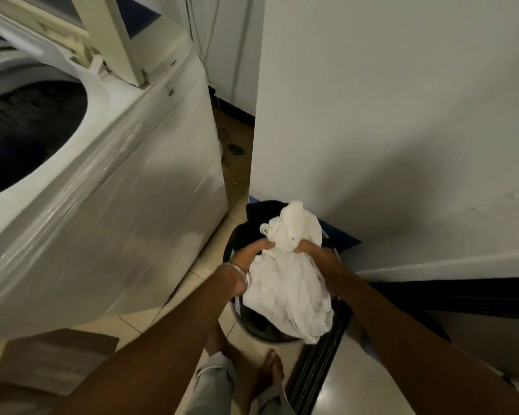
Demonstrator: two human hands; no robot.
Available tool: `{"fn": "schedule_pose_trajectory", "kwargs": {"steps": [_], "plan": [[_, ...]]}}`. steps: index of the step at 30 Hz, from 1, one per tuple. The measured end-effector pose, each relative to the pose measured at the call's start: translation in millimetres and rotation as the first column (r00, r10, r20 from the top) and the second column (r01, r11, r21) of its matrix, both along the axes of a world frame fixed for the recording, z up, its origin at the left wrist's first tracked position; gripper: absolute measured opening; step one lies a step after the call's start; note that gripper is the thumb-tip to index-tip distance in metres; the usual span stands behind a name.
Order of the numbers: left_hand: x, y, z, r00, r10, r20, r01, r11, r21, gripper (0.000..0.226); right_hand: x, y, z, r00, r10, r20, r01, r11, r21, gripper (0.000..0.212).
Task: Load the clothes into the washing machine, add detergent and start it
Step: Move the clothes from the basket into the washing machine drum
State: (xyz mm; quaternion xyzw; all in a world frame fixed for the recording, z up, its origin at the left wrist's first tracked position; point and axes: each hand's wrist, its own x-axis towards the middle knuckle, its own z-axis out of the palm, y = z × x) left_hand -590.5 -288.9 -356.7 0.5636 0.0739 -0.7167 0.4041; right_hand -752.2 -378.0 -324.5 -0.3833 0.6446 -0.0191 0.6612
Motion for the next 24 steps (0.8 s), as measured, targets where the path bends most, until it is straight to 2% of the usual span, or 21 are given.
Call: {"fn": "schedule_pose_trajectory", "kwargs": {"steps": [1,2,4,5,6,8,10,12,15,22,24], "plan": [[-0.8,1.0,6.1,1.000,-0.006,0.015,0.006,1.000,-0.013,0.077,-1.0,0.8,9.4,1.000,0.016,0.011,-0.016,1.000,-0.005,0.017],[-1.8,2.4,14.8,1.000,-0.007,0.025,0.007,1.000,-0.026,0.076,-1.2,0.9,17.6,1.000,0.018,0.022,-0.018,1.000,-0.015,0.029],[-2.3,5.8,33.7,0.999,0.001,0.037,0.001,0.999,-0.050,0.071,-3.3,0.3,27.0,0.998,0.045,0.035,-0.045,0.999,-0.003,0.066],[-2.6,8.0,44.8,0.999,0.006,0.041,-0.004,0.998,-0.063,0.068,-4.6,-0.4,29.5,0.998,0.059,0.030,-0.059,0.998,-0.001,0.077],[-2.3,9.9,55.5,0.999,0.019,0.050,-0.015,0.997,-0.079,0.063,-4.2,0.1,37.1,0.997,0.079,0.026,-0.079,0.997,0.008,0.078],[-2.4,12.1,78.9,0.997,0.035,0.063,-0.028,0.992,-0.119,0.042,-0.7,1.2,58.7,0.994,0.095,0.046,-0.095,0.995,0.008,0.062],[-2.6,13.1,101.0,0.996,0.048,0.079,-0.035,0.988,-0.152,0.021,1.7,-0.3,80.6,0.992,0.112,0.063,-0.111,0.994,-0.016,0.061],[-2.3,12.9,125.0,0.993,0.063,0.095,-0.045,0.982,-0.181,0.020,3.4,-4.3,98.9,0.985,0.127,0.113,-0.122,0.991,-0.050,0.061],[-0.4,13.9,161.3,0.988,0.083,0.131,-0.052,0.973,-0.226,0.019,6.9,-2.2,141.8,0.968,0.171,0.186,-0.153,0.983,-0.104,0.047],[3.4,20.9,251.1,0.972,0.140,0.188,-0.078,0.950,-0.302,0.021,13.8,-3.2,227.5,0.940,0.254,0.226,-0.210,0.956,-0.204,0.064],[6.8,24.4,280.0,0.968,0.150,0.201,-0.078,0.941,-0.329,0.022,20.4,1.4,259.4,0.925,0.283,0.254,-0.225,0.945,-0.236,0.060]]}}
